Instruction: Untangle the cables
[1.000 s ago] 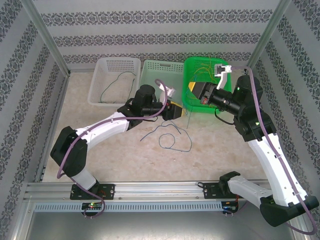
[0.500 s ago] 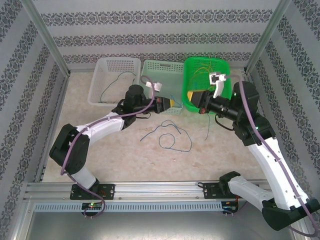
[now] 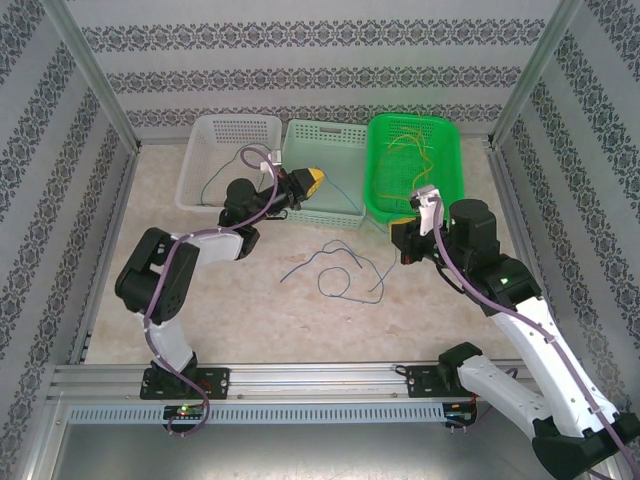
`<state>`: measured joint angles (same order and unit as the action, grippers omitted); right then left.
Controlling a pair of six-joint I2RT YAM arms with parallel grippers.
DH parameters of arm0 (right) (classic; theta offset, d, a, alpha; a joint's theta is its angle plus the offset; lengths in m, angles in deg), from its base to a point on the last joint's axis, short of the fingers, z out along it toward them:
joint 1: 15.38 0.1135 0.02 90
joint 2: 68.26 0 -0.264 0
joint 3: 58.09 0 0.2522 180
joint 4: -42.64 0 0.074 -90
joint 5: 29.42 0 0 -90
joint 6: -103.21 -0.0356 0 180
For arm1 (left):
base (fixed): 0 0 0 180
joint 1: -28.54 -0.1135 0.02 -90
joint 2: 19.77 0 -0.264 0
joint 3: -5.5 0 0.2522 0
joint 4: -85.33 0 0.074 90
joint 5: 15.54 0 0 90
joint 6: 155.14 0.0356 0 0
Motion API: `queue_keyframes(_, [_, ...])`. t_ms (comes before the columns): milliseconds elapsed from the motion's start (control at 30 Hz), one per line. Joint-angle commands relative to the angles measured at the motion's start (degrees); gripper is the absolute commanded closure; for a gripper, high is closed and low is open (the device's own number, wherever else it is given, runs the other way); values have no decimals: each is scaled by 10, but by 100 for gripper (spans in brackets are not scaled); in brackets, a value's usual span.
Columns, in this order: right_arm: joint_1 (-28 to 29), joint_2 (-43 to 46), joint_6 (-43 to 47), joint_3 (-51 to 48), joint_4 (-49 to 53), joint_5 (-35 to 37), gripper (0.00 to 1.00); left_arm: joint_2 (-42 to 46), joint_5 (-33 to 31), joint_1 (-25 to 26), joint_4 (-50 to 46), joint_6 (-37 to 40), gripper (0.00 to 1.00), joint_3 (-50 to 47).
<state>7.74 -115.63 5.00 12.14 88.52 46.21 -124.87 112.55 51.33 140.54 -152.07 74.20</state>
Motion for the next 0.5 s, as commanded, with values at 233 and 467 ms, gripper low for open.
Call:
queue_keyframes(233, [7,-47,-52,36,-40,41,100,-14,-20,-6,102,-89,100,42])
queue_keyframes(467, [24,-138,-99,170,-48,13,100,18,-10,-18,40,-46,47,44])
